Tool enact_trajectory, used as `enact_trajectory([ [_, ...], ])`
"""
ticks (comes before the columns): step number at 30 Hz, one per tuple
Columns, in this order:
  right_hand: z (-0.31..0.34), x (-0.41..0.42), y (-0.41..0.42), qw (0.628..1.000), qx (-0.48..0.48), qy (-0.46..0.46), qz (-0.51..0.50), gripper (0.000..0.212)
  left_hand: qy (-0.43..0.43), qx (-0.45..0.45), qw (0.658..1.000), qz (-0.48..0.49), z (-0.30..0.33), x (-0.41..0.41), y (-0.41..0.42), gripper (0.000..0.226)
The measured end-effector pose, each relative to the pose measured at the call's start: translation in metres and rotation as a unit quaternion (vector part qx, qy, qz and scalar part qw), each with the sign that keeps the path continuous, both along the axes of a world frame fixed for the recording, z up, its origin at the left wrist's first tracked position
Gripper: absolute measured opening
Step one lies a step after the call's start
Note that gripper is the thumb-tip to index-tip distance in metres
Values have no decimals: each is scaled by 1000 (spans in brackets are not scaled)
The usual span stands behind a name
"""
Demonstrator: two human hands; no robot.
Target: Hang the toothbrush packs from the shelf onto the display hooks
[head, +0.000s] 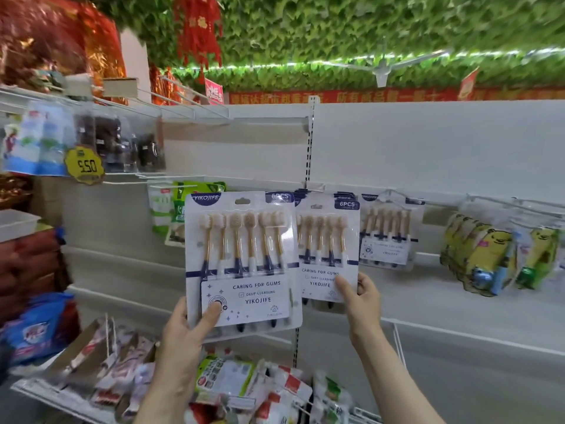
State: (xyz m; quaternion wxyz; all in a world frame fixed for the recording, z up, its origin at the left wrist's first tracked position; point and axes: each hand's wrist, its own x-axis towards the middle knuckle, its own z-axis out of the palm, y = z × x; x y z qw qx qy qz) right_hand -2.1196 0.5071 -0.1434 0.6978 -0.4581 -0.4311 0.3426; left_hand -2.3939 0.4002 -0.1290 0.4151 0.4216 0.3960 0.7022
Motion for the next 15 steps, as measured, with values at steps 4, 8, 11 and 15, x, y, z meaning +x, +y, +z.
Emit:
enact_trajectory([
  [4,-4,1,7,1000,3,-4,-12,21,4,3,1000,-11,-1,-1,12,37],
  [8,-6,3,13,1000,4,-6,-12,24,13,0,999,-35,-1,0,19,41],
  [11,-6,3,15,1000,2,-3,0,24,7,-5,999,-46,-6,0,24,38],
  [15,-7,5,19,1000,-15,-7,7,19,3,-22,998,-57,-13,1,23,40],
])
